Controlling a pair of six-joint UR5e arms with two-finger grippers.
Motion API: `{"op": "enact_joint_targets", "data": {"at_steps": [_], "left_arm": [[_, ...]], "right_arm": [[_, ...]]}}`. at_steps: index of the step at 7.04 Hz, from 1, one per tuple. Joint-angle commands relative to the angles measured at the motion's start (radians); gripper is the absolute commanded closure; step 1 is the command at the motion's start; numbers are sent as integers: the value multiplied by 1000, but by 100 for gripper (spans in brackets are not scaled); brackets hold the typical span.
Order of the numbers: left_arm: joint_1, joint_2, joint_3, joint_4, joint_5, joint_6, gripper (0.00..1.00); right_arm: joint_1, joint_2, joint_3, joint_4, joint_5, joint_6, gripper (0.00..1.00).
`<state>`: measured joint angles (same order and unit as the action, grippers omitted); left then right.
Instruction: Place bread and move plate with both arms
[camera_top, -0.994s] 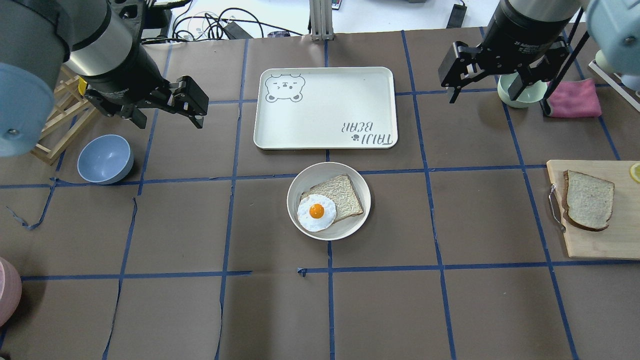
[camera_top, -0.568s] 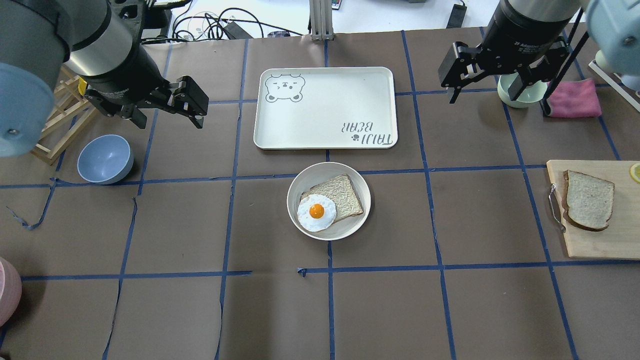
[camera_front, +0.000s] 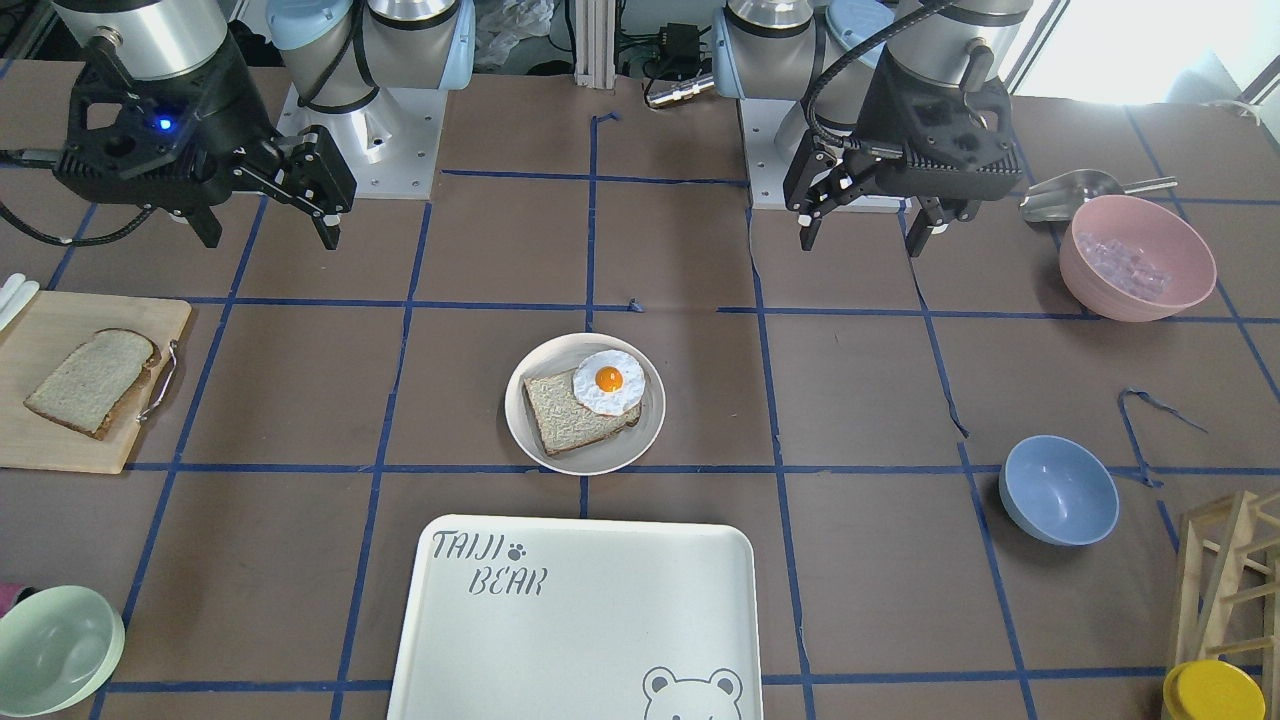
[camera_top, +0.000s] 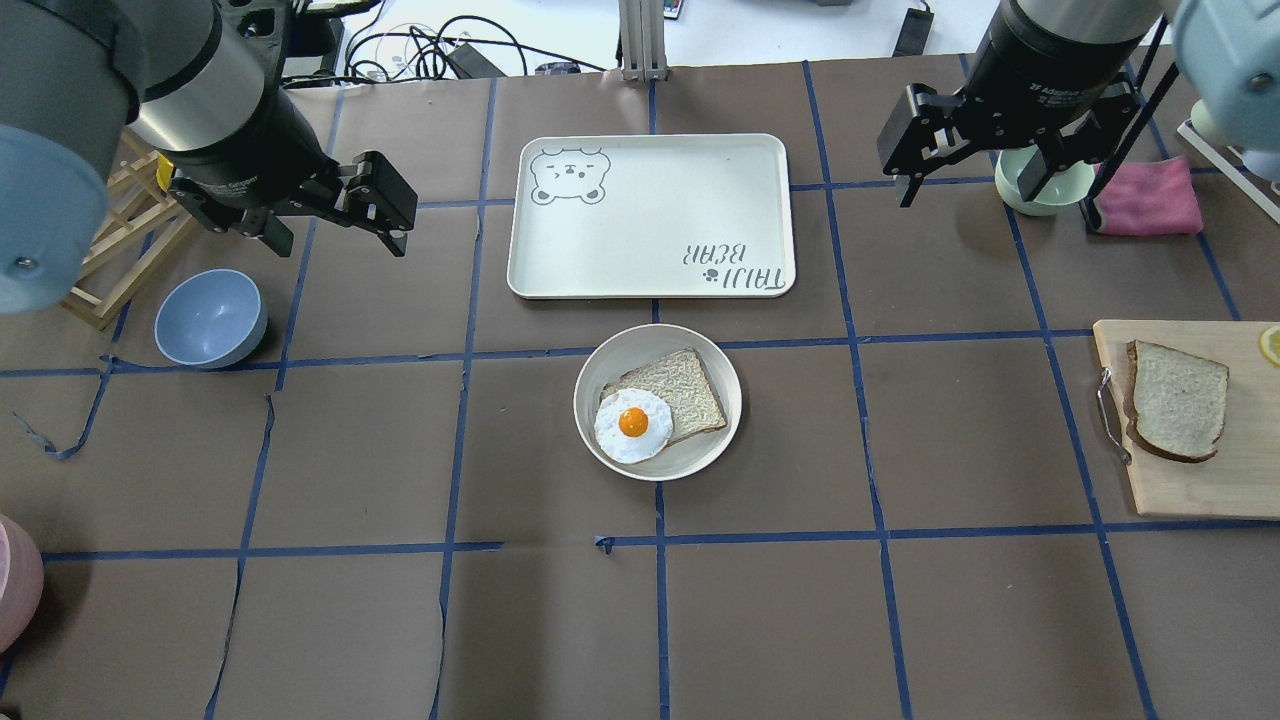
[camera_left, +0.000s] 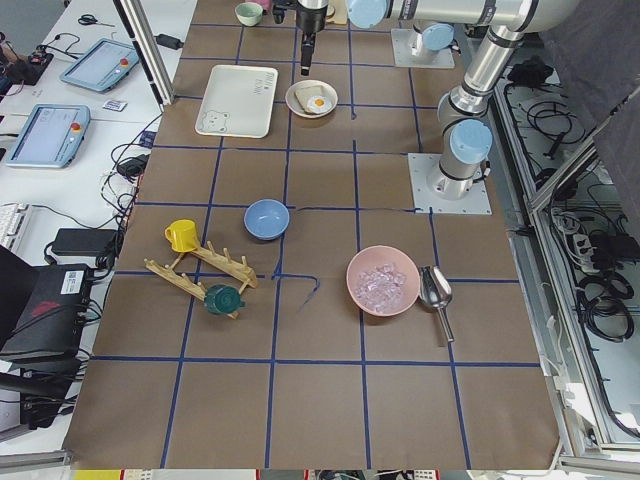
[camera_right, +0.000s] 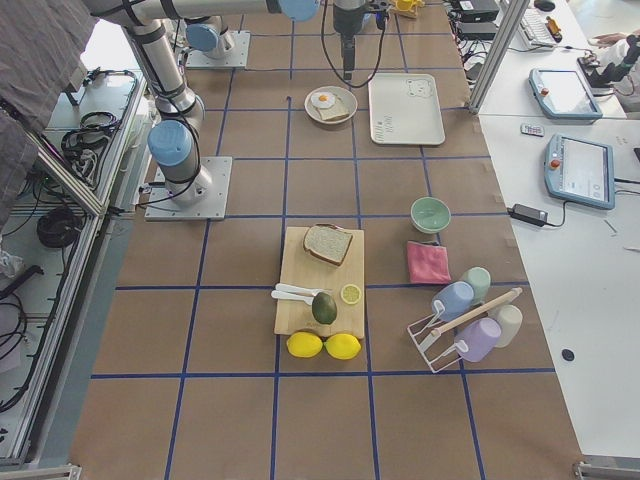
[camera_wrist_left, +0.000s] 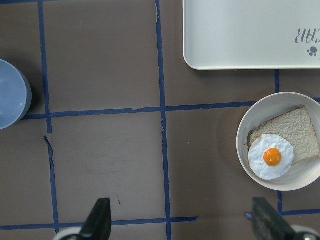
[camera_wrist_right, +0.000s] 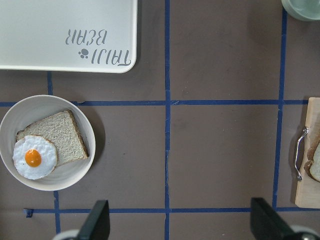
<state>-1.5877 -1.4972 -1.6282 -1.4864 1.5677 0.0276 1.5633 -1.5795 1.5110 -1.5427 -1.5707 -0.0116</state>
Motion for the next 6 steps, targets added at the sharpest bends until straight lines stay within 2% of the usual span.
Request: {"op": "enact_joint_targets", "data": {"at_steps": [1,3,4,5,6], "left_arm": [[0,0,-1,0,0,0,0],[0,0,-1,0,0,0,0],[0,0,-1,0,0,0,0],[0,0,-1,0,0,0,0],[0,0,-1,0,0,0,0]], "right_arm": [[0,1,0,1,0,1,0],[-5,1,0,-2,-2,1,0],[-40,4,0,-5,-32,-14,0],[-122,9,6,4,-43,-24,0],[-228,30,47,-13,-57,-192,0]]}}
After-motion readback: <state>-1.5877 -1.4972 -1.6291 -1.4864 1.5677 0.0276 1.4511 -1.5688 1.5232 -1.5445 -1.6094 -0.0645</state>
